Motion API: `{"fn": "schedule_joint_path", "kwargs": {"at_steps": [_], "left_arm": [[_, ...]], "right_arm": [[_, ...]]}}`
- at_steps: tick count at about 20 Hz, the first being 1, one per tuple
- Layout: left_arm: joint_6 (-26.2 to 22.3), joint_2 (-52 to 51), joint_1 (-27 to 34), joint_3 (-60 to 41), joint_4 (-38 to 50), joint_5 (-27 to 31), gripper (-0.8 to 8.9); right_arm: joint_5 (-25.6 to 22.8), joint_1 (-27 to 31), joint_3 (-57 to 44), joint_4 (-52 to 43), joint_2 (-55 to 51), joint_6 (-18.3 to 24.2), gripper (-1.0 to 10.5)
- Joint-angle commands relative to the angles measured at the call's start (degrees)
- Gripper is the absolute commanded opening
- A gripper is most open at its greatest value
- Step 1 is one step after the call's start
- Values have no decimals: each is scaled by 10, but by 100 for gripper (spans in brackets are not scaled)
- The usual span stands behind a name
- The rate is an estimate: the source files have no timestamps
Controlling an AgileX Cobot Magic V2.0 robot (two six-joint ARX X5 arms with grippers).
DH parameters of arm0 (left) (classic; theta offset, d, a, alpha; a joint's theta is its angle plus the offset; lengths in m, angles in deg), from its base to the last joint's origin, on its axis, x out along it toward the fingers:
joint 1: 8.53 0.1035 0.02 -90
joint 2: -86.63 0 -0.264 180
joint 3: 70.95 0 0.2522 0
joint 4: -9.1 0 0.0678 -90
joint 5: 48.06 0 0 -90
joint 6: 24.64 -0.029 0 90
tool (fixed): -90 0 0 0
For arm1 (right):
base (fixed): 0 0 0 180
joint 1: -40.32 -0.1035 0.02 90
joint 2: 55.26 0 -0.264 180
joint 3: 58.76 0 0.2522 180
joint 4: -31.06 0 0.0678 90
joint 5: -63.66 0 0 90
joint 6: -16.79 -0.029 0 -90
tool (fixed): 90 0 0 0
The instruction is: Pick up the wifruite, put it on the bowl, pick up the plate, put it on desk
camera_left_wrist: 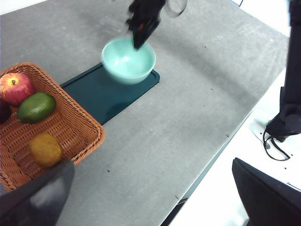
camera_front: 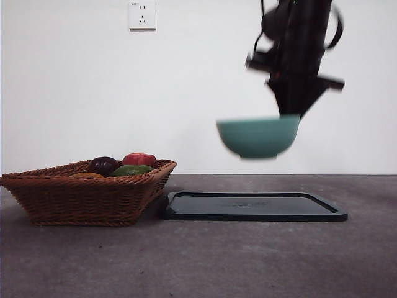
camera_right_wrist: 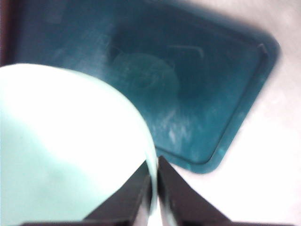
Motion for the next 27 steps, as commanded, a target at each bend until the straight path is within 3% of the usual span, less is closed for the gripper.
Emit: {"fn": "schedule_joint_path", "kwargs": {"at_steps": [1, 7, 10, 16, 22, 27], "left_arm": [[-9, 3, -3, 7, 5, -1, 563], [-9, 3, -3, 7, 1, -2, 563], [-9, 3, -3, 7, 1, -2, 563], [-9, 3, -3, 7, 6, -1, 563], [-8, 3, -3, 7, 4, -1, 563], [-8, 3, -3, 7, 5, -2, 563]], "right_arm": [[2, -8, -12, 32, -24, 10, 11], [9, -59, -208, -26, -182, 10, 11], [45, -92, -322, -81, -241, 10, 11], [49, -173, -490, -243, -257, -62, 11], [3, -197, -553, -308, -256, -94, 11], [28, -197, -556, -306, -256, -109, 12]]}}
